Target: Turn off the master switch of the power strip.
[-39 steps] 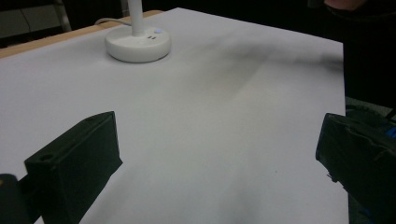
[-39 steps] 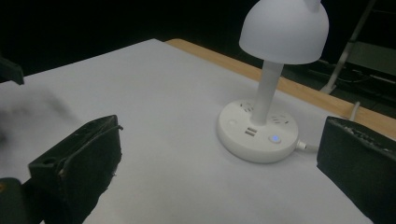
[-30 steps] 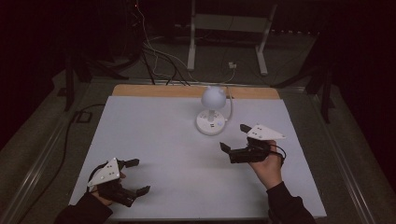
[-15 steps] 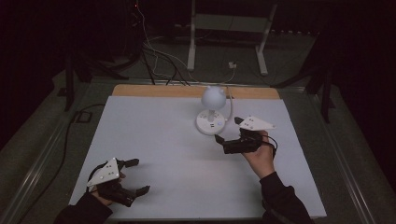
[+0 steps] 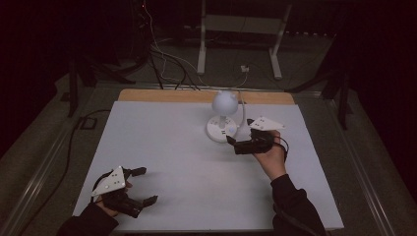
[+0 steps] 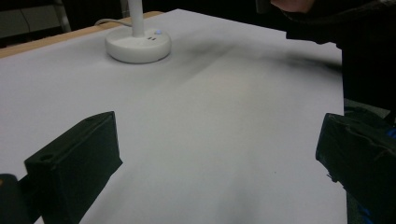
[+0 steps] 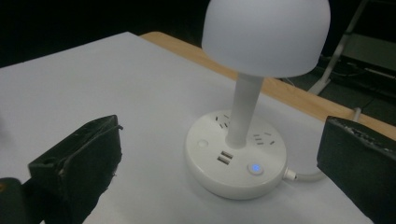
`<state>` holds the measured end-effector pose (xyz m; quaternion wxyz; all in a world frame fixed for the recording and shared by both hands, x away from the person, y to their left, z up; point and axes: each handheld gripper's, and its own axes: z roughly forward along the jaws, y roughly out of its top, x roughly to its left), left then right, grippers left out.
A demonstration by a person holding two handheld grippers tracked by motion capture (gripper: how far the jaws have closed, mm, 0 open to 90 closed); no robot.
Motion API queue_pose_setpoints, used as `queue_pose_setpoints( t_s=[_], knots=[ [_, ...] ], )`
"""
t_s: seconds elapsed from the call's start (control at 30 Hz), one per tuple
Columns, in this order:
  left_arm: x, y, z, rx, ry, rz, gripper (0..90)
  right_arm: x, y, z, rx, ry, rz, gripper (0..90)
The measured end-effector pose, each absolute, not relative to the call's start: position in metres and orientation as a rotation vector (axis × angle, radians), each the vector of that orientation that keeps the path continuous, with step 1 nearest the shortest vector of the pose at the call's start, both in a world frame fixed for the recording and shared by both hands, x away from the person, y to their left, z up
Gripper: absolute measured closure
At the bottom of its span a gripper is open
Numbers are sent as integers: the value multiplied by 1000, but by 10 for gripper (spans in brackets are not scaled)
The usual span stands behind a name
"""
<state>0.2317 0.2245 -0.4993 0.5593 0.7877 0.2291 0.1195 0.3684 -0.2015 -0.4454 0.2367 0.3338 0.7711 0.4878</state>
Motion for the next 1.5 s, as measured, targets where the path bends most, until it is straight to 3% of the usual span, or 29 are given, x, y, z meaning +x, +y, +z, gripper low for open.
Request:
queue_pose_setpoints(
  t_s=[0.23,0.3,0.47,0.53,0.6,1.0,1.23,1.5],
  knots=[
    [232,225,-499,1848,543,280,3,381,-200,-455,961,2080,1325,1],
    [232,226,-499,1847,550,281,3,384,-200,-456,967,2078,1314,55],
    [232,225,-499,1853,541,278,3,391,-200,-458,1021,2058,1296,76],
    [232,225,-500,1856,541,281,3,394,-200,-458,1058,2040,1281,160],
    [232,225,-499,1850,544,280,3,394,-201,-458,1089,2022,1290,189],
    [232,225,-499,1847,543,280,3,404,-202,-468,1203,1951,1191,681],
    [232,225,-499,1845,545,279,3,411,-202,-477,1259,1953,1149,833],
    [232,225,-499,1847,546,279,3,416,-199,-486,1308,1943,1140,900]
  ],
)
